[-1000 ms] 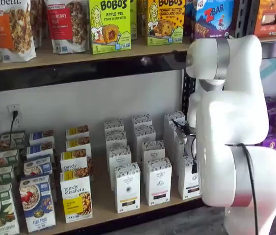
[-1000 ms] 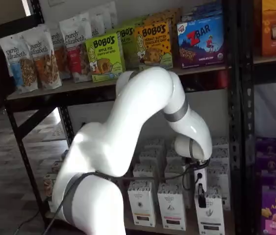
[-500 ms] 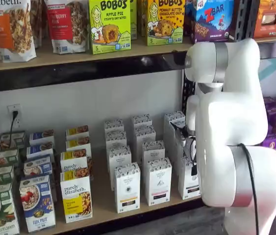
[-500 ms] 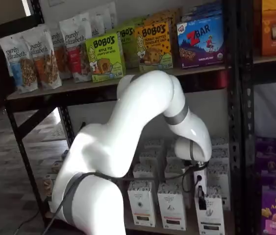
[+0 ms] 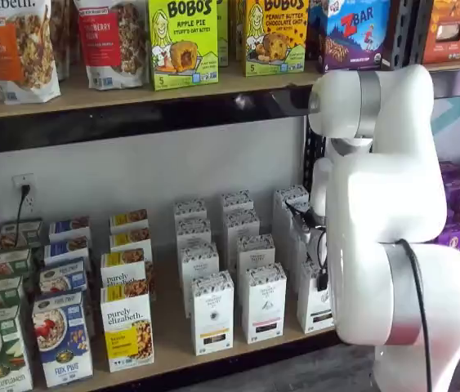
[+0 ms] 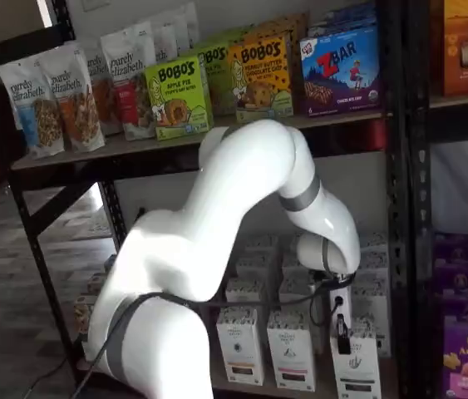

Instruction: Pick up the white box with a green strip in the middle, on the bottom shelf, the sixth box from the left

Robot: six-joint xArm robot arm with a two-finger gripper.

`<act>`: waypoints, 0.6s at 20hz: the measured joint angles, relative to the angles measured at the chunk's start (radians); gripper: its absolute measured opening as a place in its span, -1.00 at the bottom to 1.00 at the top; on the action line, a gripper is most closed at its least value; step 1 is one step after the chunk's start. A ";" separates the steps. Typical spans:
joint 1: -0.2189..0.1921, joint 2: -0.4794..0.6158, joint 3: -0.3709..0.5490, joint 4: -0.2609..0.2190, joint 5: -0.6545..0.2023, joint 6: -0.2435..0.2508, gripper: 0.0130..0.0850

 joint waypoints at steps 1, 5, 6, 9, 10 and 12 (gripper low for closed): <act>0.000 -0.001 -0.001 0.002 0.004 -0.002 0.44; 0.000 -0.006 0.002 0.015 0.008 -0.013 0.22; 0.000 -0.008 0.005 0.016 0.006 -0.014 0.11; 0.000 -0.015 0.017 0.023 -0.004 -0.021 0.00; 0.000 -0.019 0.025 0.020 -0.012 -0.018 0.00; 0.001 -0.030 0.043 0.013 -0.022 -0.011 0.00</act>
